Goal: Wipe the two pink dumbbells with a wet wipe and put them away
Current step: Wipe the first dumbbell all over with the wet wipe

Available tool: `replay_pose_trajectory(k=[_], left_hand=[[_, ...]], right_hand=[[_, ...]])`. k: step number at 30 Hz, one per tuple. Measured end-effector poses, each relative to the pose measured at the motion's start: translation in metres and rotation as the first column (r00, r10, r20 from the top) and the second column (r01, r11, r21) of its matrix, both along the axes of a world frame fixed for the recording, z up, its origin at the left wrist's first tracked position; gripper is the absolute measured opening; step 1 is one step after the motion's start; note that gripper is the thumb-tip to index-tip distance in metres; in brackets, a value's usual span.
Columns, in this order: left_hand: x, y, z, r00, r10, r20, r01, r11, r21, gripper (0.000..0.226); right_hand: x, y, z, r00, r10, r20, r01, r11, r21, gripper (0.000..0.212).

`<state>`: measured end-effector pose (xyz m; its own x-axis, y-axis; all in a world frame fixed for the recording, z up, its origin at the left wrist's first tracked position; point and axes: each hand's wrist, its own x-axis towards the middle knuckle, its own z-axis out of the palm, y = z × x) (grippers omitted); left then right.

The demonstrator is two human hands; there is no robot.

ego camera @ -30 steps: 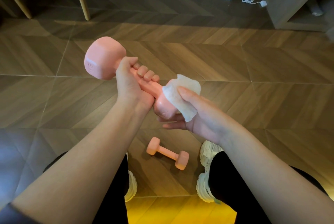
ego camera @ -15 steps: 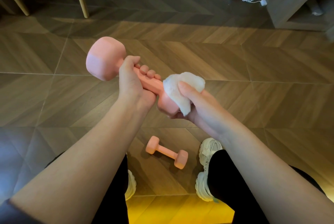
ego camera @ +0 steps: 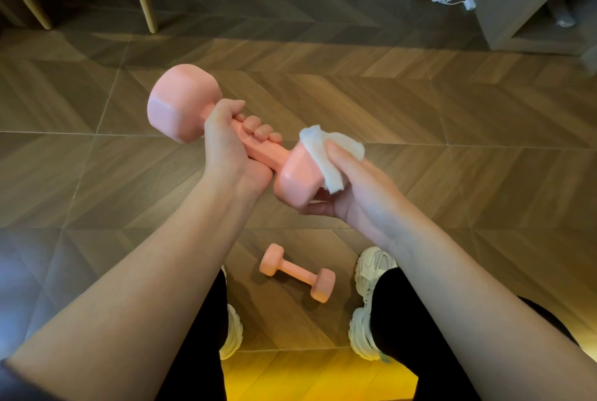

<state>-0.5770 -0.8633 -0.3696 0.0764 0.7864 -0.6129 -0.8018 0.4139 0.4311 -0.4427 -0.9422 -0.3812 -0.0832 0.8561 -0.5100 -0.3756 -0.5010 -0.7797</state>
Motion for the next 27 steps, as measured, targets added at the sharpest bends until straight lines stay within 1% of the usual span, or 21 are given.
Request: replay_pose_trajectory(k=[2,3,5,7,9,12,13,14,16,17,18,20,24,26,27], left_hand=[[-0.003,0.001,0.000,1.000,0.000,0.005,0.000,1.000,0.010,0.031],[-0.004,0.001,0.000,1.000,-0.005,0.007,0.005,1.000,0.020,0.031],[-0.006,0.000,-0.001,0.999,-0.037,0.008,0.036,0.998,0.054,0.031],[-0.005,-0.002,0.000,0.995,-0.100,0.010,0.099,0.990,0.097,0.032],[-0.001,-0.004,0.001,0.991,-0.137,0.004,0.136,0.983,0.126,0.033],[0.004,-0.004,0.004,0.997,-0.081,-0.011,0.082,0.991,0.103,0.031],[0.004,-0.003,0.003,0.998,-0.058,-0.025,0.060,0.995,0.085,0.031],[0.004,-0.002,0.002,0.998,-0.042,-0.040,0.045,0.997,0.064,0.031],[0.001,0.000,-0.001,0.998,-0.025,-0.053,0.026,0.999,0.022,0.031],[0.000,0.000,-0.002,0.998,-0.025,-0.055,0.026,1.000,0.011,0.032],[-0.002,0.000,-0.003,0.998,-0.030,-0.060,0.031,0.999,0.010,0.032],[-0.003,0.001,-0.002,0.997,-0.045,-0.066,0.047,0.999,0.026,0.033],[-0.004,0.001,0.002,0.997,-0.047,-0.066,0.054,0.994,0.098,0.031],[-0.006,0.002,0.004,0.997,-0.056,-0.046,0.062,0.990,0.129,0.032],[-0.007,0.002,0.005,0.998,-0.063,-0.031,0.067,0.988,0.142,0.033]], right_hand=[[0.007,-0.002,0.000,0.989,0.093,-0.114,-0.089,0.995,0.046,0.045],[0.009,-0.003,-0.001,0.981,0.137,-0.140,-0.129,0.990,0.062,0.049],[0.008,-0.004,-0.003,0.973,0.179,-0.142,-0.175,0.984,0.046,0.052],[0.002,-0.004,-0.002,0.970,0.189,-0.151,-0.191,0.982,-0.001,0.049],[-0.005,-0.004,0.001,0.976,0.166,-0.139,-0.172,0.985,-0.026,0.045],[-0.007,-0.003,0.002,0.995,0.094,-0.016,-0.093,0.995,0.028,0.034],[-0.004,-0.003,0.001,0.993,0.103,0.057,-0.107,0.992,0.072,0.028],[0.000,-0.004,-0.001,0.983,0.131,0.127,-0.146,0.983,0.114,0.028],[0.006,-0.006,-0.003,0.954,0.200,0.225,-0.241,0.954,0.177,0.051],[0.007,-0.008,-0.004,0.941,0.218,0.258,-0.272,0.943,0.194,0.060],[0.005,-0.009,-0.005,0.933,0.211,0.290,-0.277,0.937,0.211,0.064],[-0.002,-0.011,-0.007,0.935,0.127,0.330,-0.215,0.945,0.246,0.061],[-0.014,-0.008,-0.006,0.955,-0.026,0.295,-0.062,0.957,0.284,0.040],[-0.011,-0.006,-0.004,0.967,-0.039,0.252,-0.026,0.968,0.249,0.035],[-0.007,-0.006,-0.004,0.976,-0.010,0.216,-0.035,0.978,0.205,0.038]])
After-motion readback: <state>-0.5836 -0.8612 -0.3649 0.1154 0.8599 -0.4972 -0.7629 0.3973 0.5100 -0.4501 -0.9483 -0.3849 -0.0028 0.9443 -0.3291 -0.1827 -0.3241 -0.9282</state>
